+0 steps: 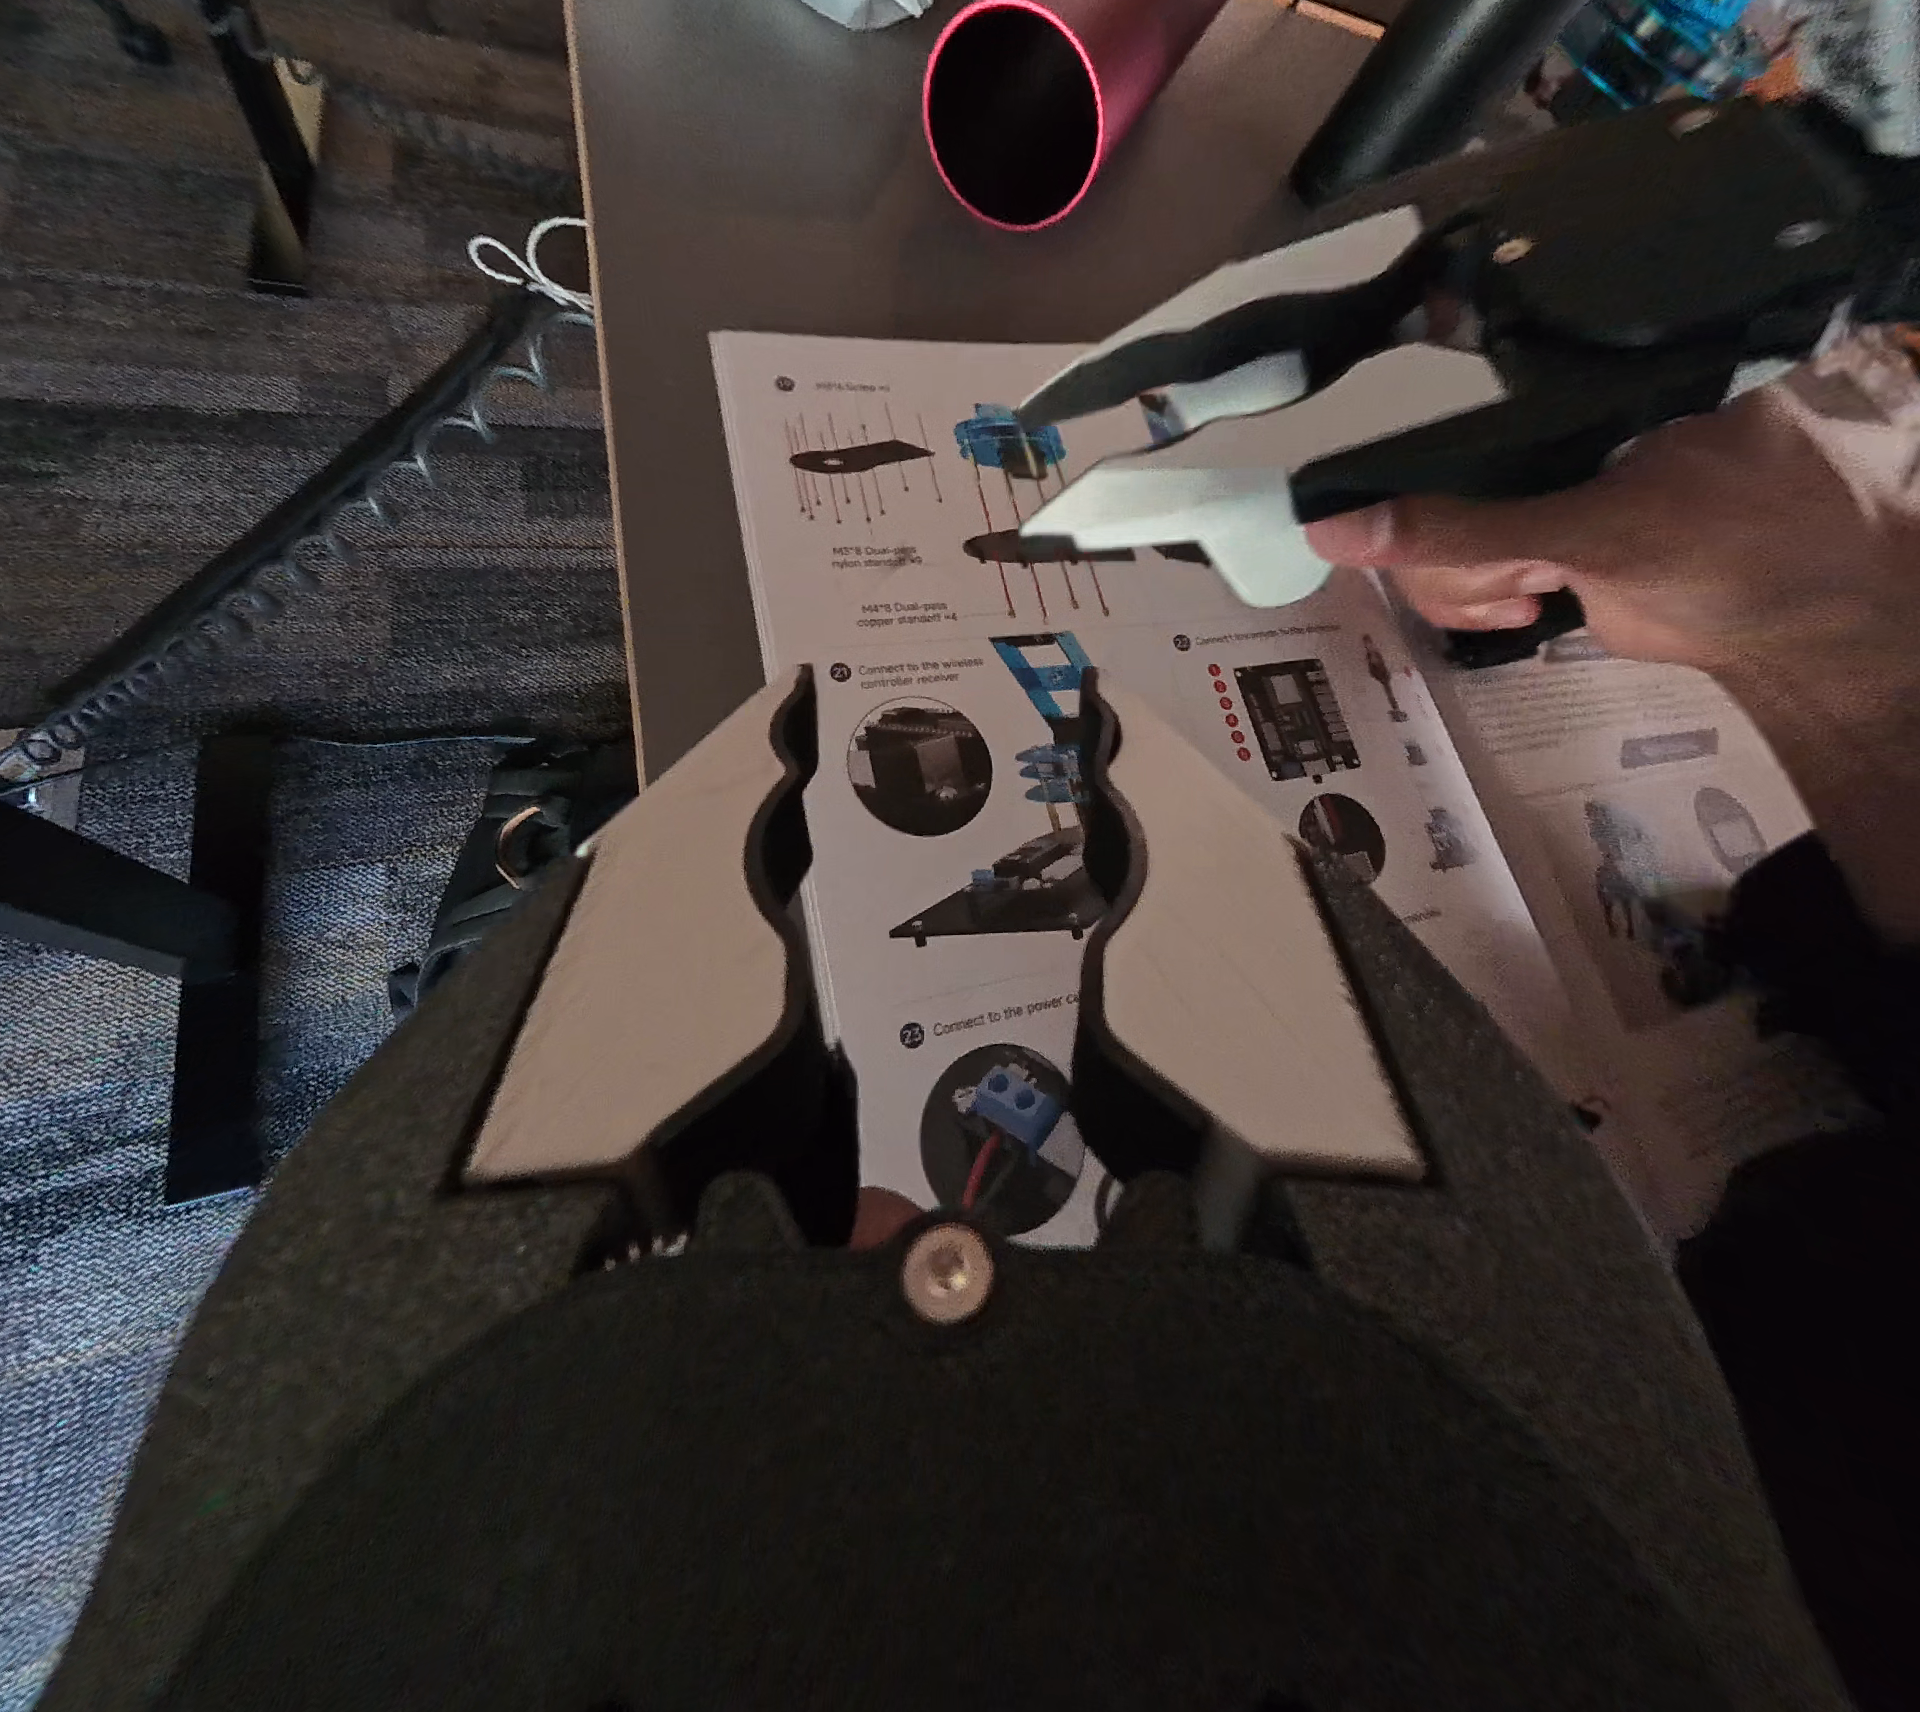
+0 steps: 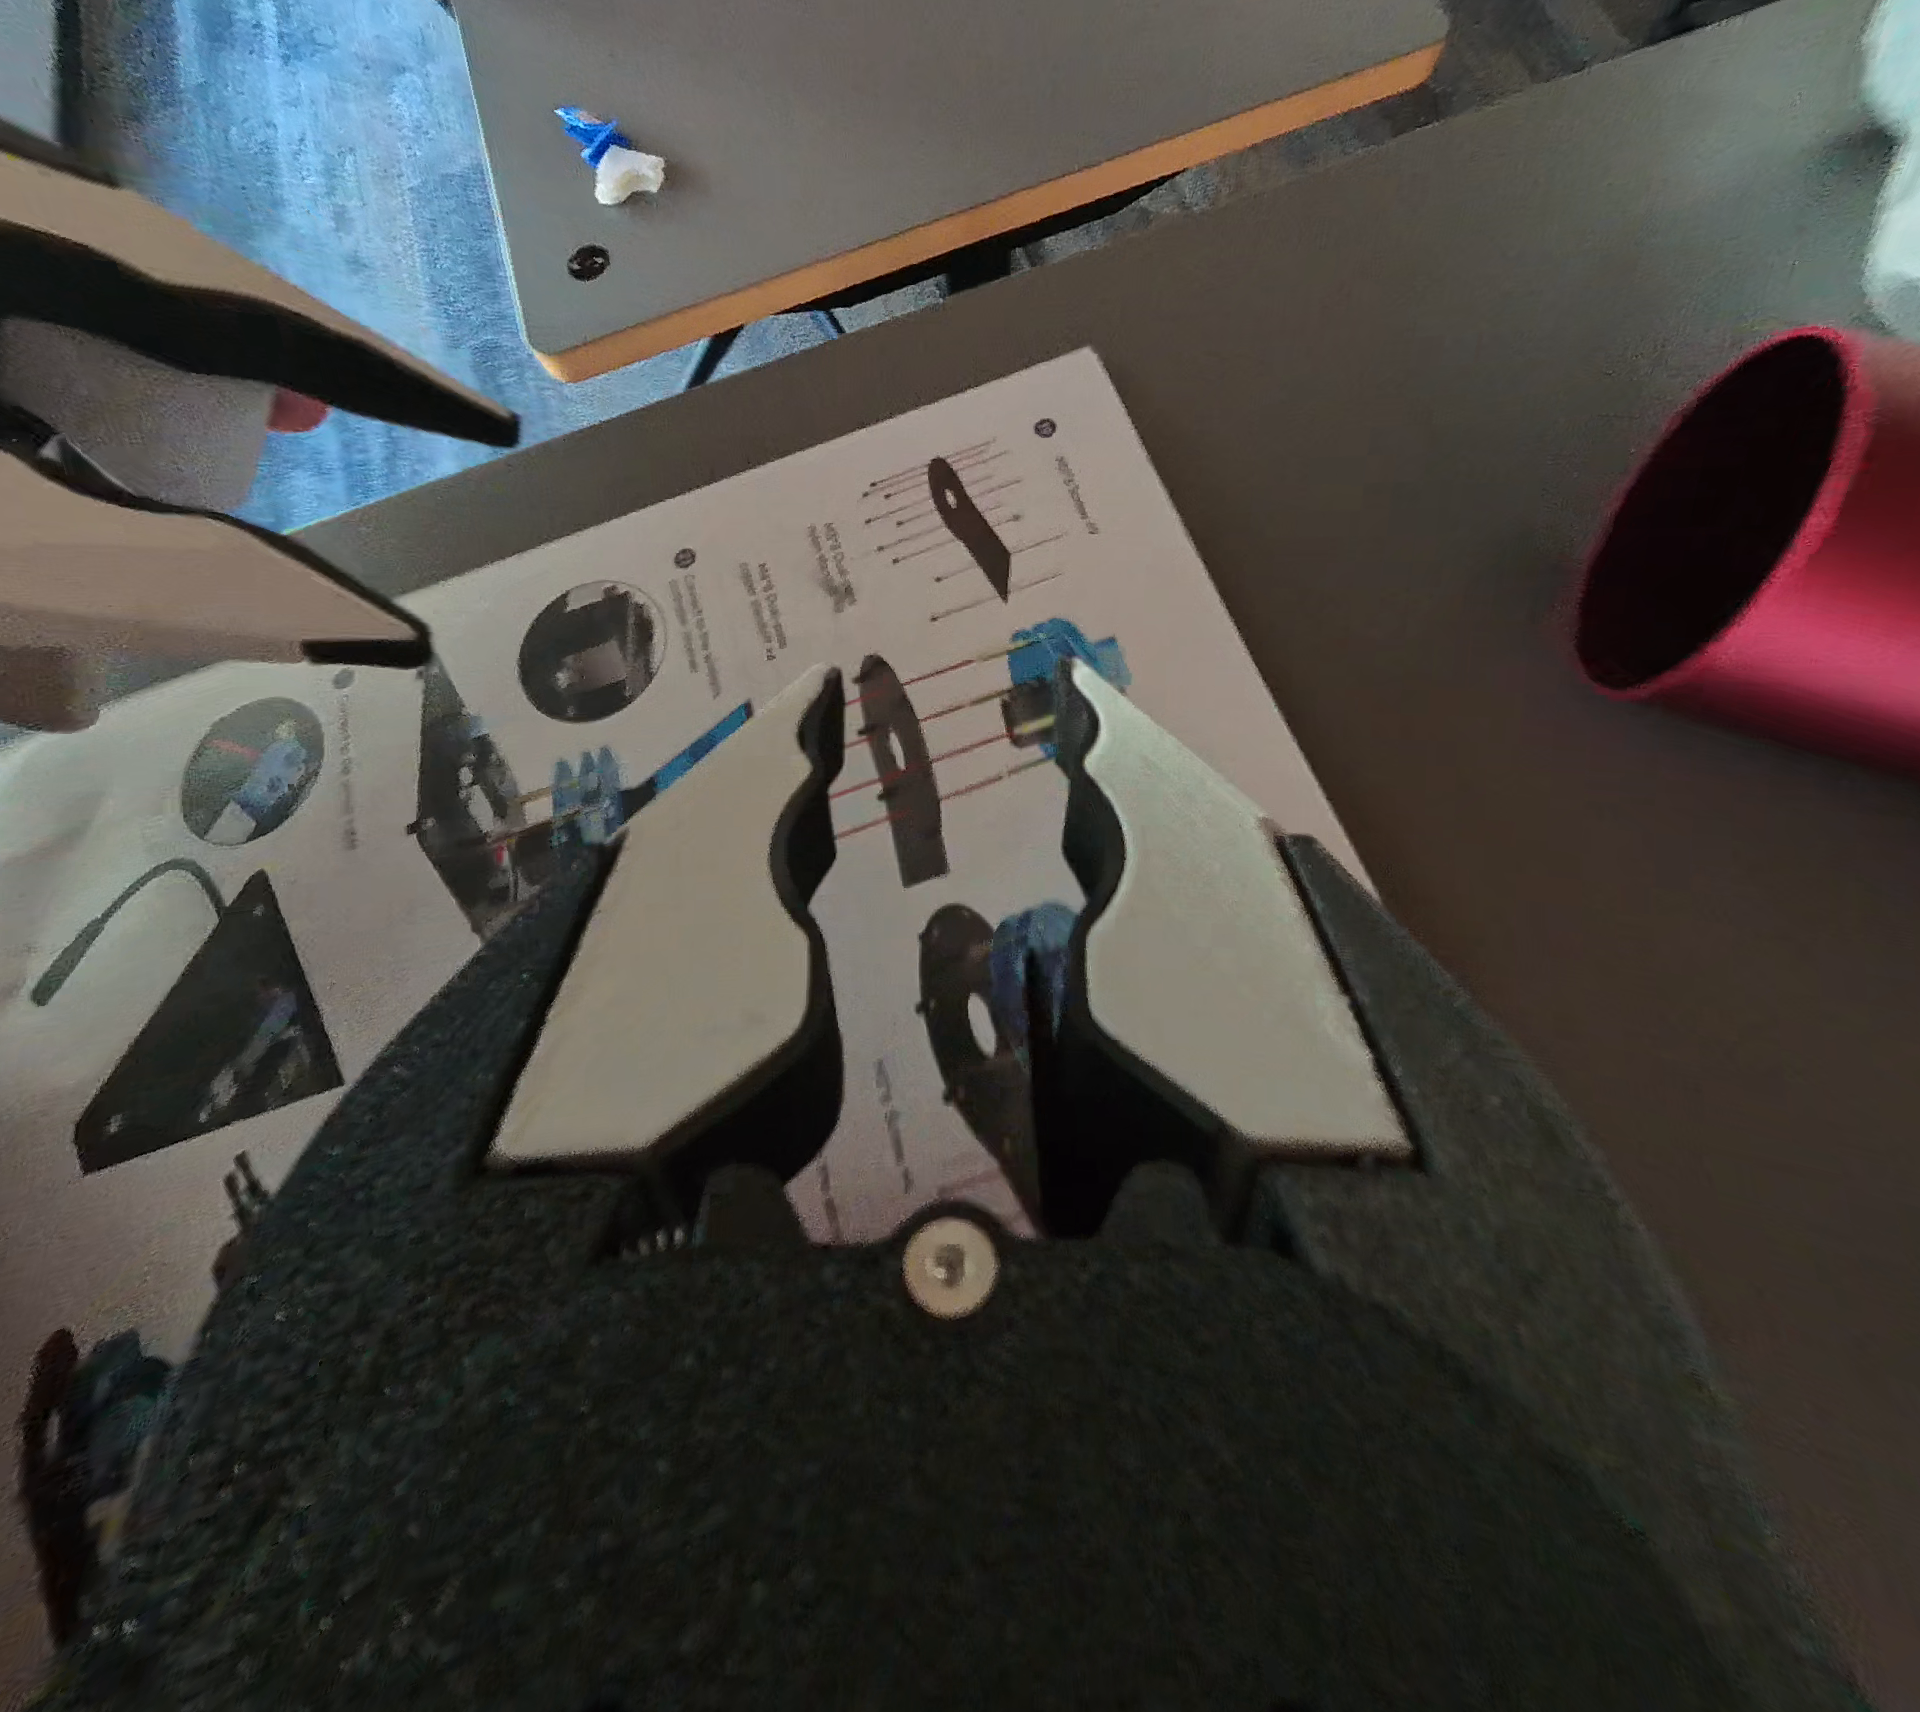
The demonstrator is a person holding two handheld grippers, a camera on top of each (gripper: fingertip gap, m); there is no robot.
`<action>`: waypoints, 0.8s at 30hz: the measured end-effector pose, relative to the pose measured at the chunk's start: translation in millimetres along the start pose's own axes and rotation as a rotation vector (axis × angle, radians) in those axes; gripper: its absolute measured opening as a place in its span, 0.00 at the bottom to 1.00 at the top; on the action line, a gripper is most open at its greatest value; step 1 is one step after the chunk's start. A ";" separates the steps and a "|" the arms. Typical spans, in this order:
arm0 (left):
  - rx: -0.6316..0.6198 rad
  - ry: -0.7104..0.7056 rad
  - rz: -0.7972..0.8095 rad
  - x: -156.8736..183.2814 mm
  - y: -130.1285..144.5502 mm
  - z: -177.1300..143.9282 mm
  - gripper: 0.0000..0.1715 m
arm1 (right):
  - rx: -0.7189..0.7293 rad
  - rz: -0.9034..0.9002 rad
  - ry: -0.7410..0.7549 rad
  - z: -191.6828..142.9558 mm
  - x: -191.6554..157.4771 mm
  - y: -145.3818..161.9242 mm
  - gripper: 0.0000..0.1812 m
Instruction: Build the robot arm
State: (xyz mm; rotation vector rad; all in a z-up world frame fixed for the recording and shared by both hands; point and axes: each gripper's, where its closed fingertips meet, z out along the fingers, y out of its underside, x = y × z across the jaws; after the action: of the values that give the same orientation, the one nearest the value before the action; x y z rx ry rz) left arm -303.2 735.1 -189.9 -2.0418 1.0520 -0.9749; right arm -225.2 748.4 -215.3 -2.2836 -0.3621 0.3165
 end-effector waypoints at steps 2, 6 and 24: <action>0.024 0.003 -0.013 3.6 1.1 -0.5 0.29 | -0.034 0.003 -0.084 10.9 -7.5 8.8 0.22; 0.036 0.043 0.015 17.9 5.2 -0.4 0.29 | -0.040 -0.062 -0.036 11.1 -6.6 12.2 0.22; -0.082 0.045 0.092 -0.8 -20.2 49.4 0.00 | -0.003 -0.043 -0.001 11.5 -0.9 11.9 0.16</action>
State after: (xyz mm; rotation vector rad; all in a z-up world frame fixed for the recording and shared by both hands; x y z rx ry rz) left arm -254.8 755.2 -200.1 -2.0258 1.2169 -0.9483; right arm -228.1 748.1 -231.7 -2.2753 -0.4119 0.2951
